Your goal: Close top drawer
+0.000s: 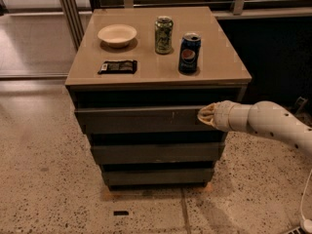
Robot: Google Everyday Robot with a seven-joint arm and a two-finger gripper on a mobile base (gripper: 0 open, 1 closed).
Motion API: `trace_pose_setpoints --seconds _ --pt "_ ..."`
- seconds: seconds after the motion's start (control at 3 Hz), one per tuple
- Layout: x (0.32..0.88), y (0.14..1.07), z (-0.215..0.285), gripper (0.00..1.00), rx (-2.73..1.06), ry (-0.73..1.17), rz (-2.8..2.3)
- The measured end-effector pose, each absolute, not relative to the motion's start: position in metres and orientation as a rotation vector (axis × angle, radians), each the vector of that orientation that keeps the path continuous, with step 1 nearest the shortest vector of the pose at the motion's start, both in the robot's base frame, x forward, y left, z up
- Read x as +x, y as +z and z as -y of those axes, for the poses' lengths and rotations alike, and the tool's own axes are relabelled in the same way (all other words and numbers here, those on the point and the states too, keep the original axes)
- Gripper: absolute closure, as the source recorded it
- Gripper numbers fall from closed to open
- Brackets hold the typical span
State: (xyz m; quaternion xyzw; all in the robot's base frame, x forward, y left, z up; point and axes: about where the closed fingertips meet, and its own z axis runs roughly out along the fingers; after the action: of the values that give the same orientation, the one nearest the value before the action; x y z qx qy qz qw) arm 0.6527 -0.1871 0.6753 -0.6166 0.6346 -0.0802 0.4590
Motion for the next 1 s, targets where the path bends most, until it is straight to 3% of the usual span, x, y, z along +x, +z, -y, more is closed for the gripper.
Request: trace_pose_setpoints --seconds 0.67,1.0 --pt "0.645 0.675 0.183 1.00 -1.545 -0.151 -1.568" --pt "0.615 0.675 0.176 1.00 -1.592 -0.018 -1.589"
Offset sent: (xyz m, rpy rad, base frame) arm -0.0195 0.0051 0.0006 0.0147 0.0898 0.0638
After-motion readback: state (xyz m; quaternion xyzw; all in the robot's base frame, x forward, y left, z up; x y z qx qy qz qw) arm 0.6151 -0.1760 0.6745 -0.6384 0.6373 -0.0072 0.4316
